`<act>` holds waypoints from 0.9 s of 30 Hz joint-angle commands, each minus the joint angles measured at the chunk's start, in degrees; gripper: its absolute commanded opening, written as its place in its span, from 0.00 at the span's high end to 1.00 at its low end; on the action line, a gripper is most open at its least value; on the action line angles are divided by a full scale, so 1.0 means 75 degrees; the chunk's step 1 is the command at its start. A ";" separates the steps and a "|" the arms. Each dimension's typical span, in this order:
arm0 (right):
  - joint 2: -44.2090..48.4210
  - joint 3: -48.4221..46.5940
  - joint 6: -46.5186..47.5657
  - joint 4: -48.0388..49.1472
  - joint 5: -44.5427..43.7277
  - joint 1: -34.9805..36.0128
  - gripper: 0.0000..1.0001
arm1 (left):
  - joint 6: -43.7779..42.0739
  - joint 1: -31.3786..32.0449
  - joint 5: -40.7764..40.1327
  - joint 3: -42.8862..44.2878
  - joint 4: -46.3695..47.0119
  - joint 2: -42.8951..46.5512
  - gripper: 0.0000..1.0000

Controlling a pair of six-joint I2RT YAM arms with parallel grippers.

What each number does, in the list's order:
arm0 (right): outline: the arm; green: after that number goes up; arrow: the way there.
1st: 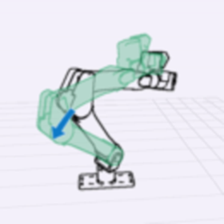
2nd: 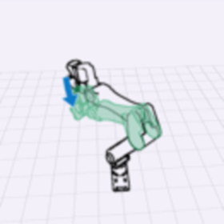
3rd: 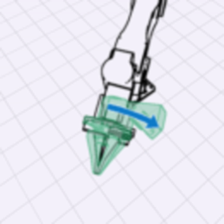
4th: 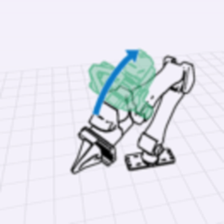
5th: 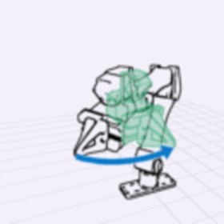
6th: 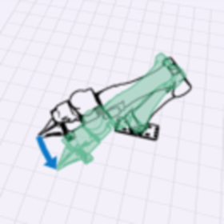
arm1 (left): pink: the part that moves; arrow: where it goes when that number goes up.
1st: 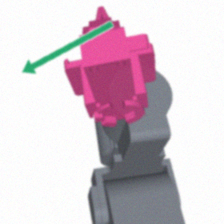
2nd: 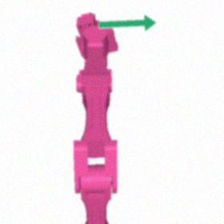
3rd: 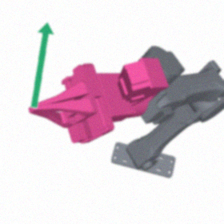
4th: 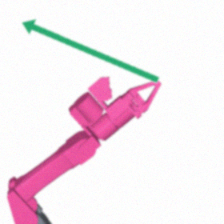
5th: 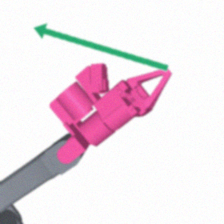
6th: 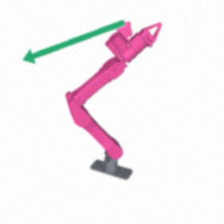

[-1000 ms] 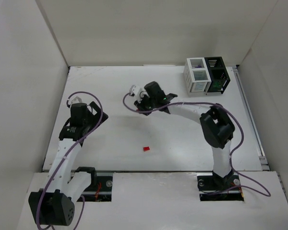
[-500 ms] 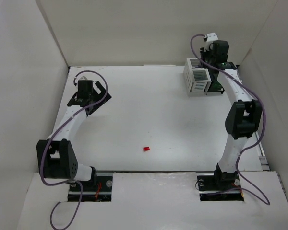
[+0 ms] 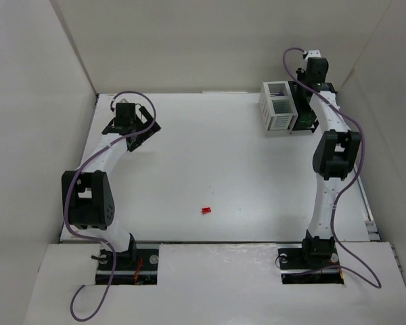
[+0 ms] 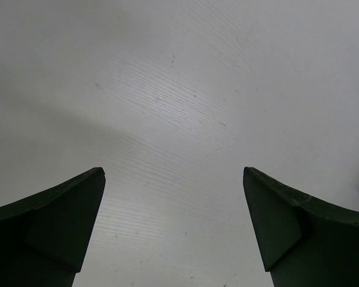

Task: Sort the legos into containers by color

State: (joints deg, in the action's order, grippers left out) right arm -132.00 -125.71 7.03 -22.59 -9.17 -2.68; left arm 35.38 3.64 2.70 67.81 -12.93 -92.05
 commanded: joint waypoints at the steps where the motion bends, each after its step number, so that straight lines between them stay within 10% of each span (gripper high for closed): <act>1: 0.0209 -0.0303 -0.0199 0.0117 -0.0160 0.0017 0.65 | -0.0169 -0.0028 0.0074 0.0345 0.0060 0.0098 0.00; 4: 0.0549 0.0060 -0.0199 0.0281 -0.0242 0.0017 0.48 | -0.0170 -0.0028 0.0074 0.0345 -0.0010 0.0098 0.00; 14: 0.3043 0.2590 0.1334 0.0469 0.1430 0.0683 0.39 | -0.0170 -0.0028 0.0074 -0.0917 -0.0011 0.1631 0.00; 27: 0.5694 0.8591 0.1102 0.1639 0.3027 0.6295 0.34 | 0.0041 -0.0028 0.0366 -0.3052 -0.0432 0.4594 0.00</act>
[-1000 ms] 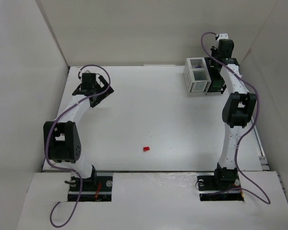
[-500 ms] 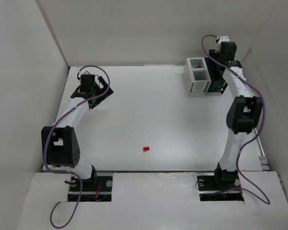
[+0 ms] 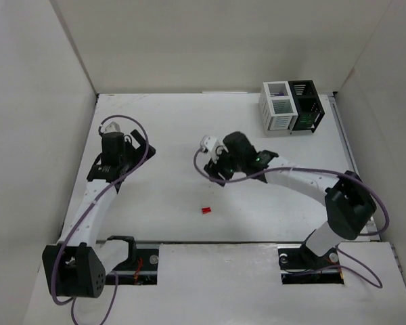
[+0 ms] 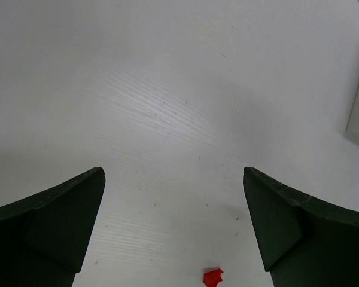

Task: Sort the legos into containers by color

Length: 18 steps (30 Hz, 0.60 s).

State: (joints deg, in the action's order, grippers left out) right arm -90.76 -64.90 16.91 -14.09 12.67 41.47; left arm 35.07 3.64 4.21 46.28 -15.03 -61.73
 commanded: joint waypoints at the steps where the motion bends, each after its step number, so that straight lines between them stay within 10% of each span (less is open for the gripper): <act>1: 0.0195 0.0660 -0.0076 0.0646 0.0035 0.0702 0.34 | 0.0082 -0.0028 0.0270 -0.0345 -0.0153 0.0695 0.00; 18: -0.1105 0.0943 0.0605 0.0881 -0.0845 0.2509 0.34 | 0.0000 0.0054 0.0505 -0.0744 -0.0305 0.1282 0.00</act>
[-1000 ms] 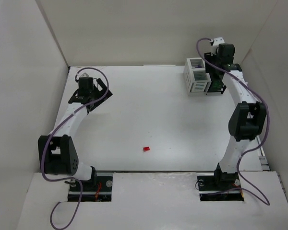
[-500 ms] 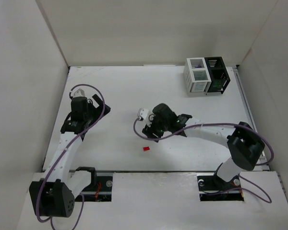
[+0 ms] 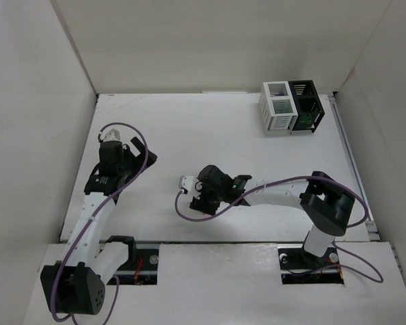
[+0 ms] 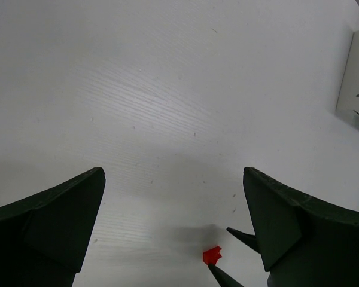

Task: Sort the legos into containers by color

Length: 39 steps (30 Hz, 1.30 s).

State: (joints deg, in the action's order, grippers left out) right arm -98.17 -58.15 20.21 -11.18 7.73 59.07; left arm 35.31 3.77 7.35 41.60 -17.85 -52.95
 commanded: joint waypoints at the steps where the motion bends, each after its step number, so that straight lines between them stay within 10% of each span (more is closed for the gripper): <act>1: -0.0118 0.0042 0.0165 0.0495 -0.0105 0.0163 0.34 | -0.0032 0.0036 0.0016 -0.0122 0.0071 0.0111 0.00; 39: -0.0153 0.0441 -0.3959 -0.0876 -0.1909 0.0890 0.34 | 0.0038 0.0036 0.0086 -0.0122 0.0083 0.0263 0.00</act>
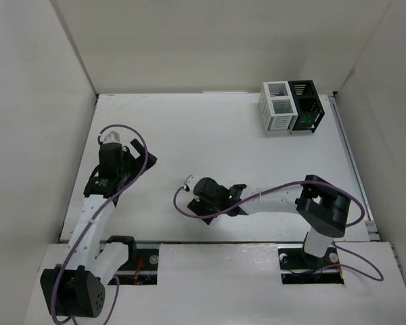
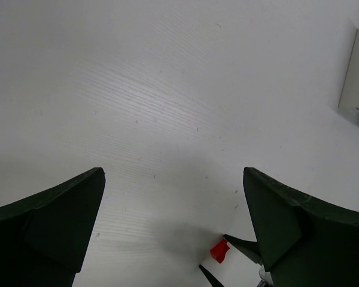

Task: Sort the legos into containers by color

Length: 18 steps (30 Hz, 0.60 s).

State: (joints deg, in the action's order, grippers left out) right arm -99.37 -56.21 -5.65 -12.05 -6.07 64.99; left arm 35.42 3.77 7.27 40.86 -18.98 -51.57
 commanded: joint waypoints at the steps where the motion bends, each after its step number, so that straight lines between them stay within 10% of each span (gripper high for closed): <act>1: 0.0007 0.0182 -0.0582 -0.0760 -0.0151 0.0100 0.34 | 0.0024 0.0036 0.0097 -0.0022 0.0234 0.0079 0.00; 18: -0.0063 0.0335 -0.1321 -0.1112 -0.0514 0.0100 0.60 | -0.0047 0.0107 0.0168 -0.0093 0.0234 0.0150 0.00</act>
State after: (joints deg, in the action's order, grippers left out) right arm -98.35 -55.40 -13.78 -14.13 -9.89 65.34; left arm 35.40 4.19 7.97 40.82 -18.92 -51.57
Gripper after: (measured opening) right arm 0.423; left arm 0.997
